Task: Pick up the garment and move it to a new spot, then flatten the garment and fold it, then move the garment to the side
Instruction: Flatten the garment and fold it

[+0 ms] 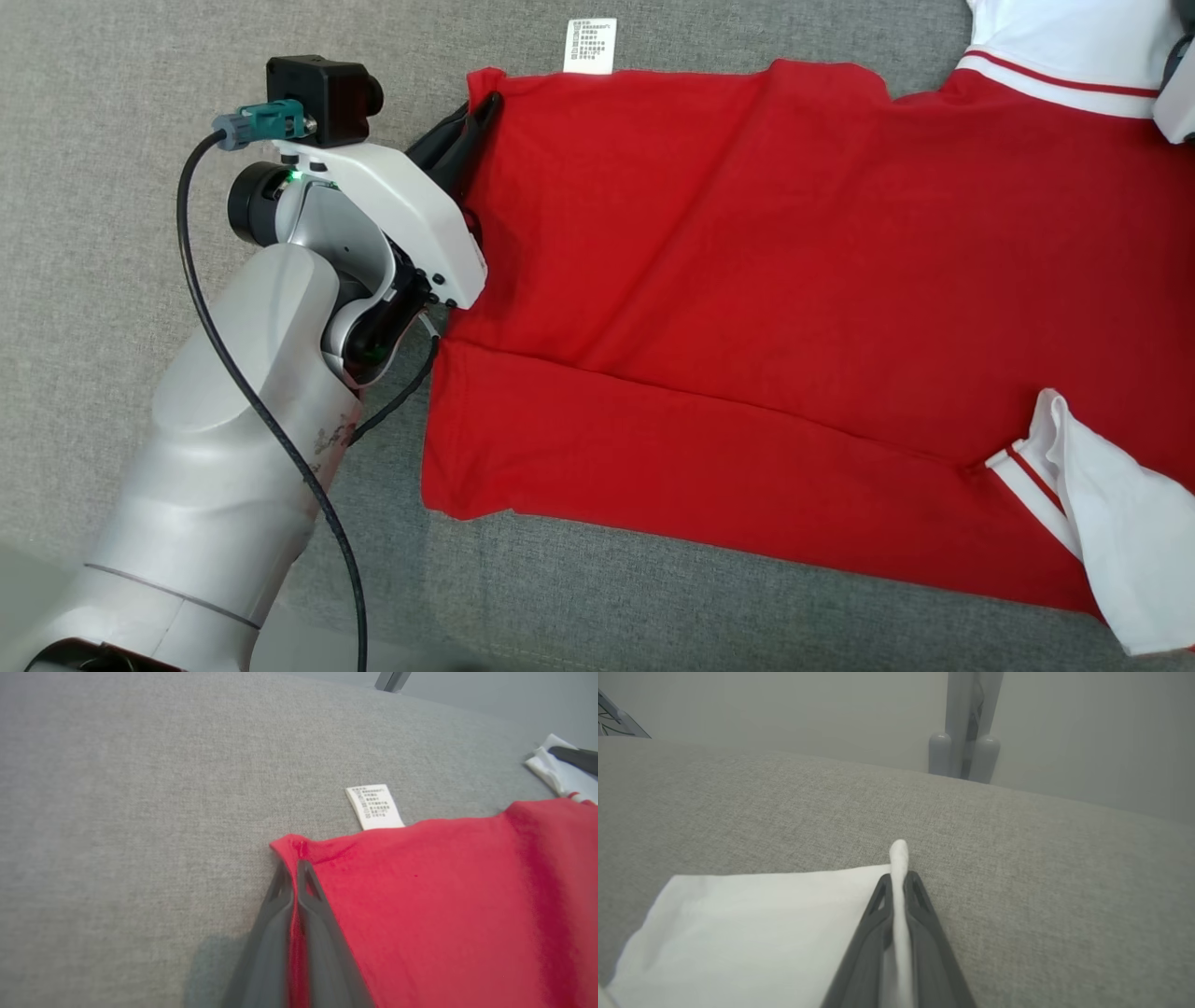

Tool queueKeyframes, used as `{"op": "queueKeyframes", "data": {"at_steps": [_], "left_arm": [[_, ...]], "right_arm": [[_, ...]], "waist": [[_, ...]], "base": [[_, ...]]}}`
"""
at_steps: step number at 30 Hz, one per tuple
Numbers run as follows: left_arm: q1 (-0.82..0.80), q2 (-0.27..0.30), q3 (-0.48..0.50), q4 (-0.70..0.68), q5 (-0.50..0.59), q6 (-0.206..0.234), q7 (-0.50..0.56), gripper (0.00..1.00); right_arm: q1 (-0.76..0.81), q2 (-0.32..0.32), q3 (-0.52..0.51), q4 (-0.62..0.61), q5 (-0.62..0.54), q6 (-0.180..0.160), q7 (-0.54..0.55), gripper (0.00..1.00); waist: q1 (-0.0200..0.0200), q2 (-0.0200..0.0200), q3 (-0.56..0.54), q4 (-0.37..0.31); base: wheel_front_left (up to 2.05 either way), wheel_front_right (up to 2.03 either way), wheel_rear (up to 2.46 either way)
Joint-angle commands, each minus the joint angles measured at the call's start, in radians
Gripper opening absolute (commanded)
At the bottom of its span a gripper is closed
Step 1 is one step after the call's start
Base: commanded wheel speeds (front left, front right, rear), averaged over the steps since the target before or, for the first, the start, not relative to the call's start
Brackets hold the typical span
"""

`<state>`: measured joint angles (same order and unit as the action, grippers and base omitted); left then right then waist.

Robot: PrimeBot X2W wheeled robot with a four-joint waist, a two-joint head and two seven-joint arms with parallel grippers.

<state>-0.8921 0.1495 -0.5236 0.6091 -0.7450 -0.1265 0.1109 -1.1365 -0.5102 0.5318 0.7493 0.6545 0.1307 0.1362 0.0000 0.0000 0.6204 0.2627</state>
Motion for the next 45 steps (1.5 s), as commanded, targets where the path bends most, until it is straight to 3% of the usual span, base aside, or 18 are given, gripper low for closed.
{"op": "queueKeyframes", "data": {"at_steps": [1,11,23,32,45], "left_arm": [[-0.012,0.008,-0.011,0.018,-0.007,-0.005,-0.003,0.00],[-0.024,0.056,-0.033,0.028,-0.056,-0.005,-0.041,0.00],[0.083,0.172,-0.038,-0.097,-0.090,-0.005,-0.067,0.00],[0.269,0.289,-0.011,-0.317,-0.100,0.064,-0.068,0.00],[0.555,0.425,0.060,-0.615,-0.148,0.211,-0.059,0.00]], "right_arm": [[-0.008,-0.012,0.016,0.001,0.010,0.000,-0.006,0.00],[0.011,-0.051,0.092,-0.086,0.111,0.000,-0.080,0.00],[0.192,-0.177,0.183,-0.375,0.228,0.000,-0.209,0.00],[0.446,-0.228,0.148,-0.583,0.289,0.000,-0.337,0.00],[0.831,-0.132,0.014,-0.753,0.285,0.001,-0.390,0.00]], "waist": [[0.0000,0.0000,-0.004,-0.005],[0.0000,0.0000,-0.042,-0.050],[0.0000,0.0000,-0.098,-0.135],[0.0000,0.0000,-0.159,-0.192],[0.0000,0.0000,-0.226,-0.270]], "base": [[0.00,0.00,0.00],[0.00,0.00,0.00],[0.00,0.00,0.00],[0.00,0.00,0.00],[0.00,0.00,0.00]]}}
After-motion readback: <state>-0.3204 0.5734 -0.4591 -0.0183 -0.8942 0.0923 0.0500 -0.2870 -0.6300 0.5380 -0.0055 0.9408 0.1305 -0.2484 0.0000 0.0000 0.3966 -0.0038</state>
